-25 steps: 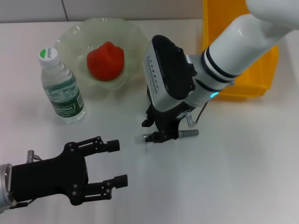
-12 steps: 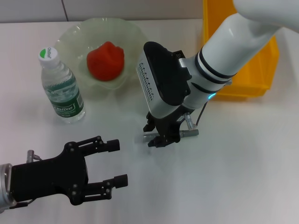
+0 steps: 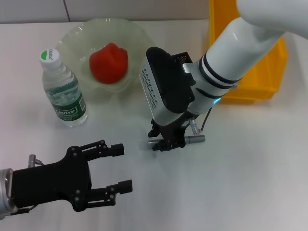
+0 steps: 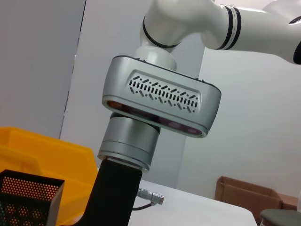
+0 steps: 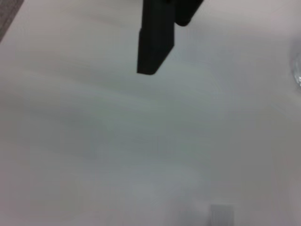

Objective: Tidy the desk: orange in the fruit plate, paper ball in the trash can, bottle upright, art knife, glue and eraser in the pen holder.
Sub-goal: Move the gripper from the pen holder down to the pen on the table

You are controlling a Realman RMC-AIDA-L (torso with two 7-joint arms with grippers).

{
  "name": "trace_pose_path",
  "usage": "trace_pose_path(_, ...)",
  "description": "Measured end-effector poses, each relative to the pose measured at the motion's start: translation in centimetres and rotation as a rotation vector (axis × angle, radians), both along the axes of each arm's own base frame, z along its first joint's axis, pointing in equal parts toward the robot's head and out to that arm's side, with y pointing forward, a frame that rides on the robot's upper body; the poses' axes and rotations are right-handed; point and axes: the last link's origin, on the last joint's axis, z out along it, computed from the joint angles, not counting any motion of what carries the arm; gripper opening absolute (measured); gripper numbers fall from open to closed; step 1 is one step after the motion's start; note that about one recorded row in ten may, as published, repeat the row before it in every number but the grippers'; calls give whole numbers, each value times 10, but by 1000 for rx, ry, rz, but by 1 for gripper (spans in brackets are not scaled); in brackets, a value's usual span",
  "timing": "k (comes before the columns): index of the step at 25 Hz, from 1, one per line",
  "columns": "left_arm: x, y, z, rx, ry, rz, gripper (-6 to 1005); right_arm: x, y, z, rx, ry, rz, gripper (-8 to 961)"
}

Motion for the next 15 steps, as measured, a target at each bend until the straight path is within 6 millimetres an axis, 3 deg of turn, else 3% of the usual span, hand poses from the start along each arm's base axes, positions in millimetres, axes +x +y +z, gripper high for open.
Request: trace_pose_path(15,2,1,0,-3,-4,-4,783,5,-1,-2,3,-12,6,290)
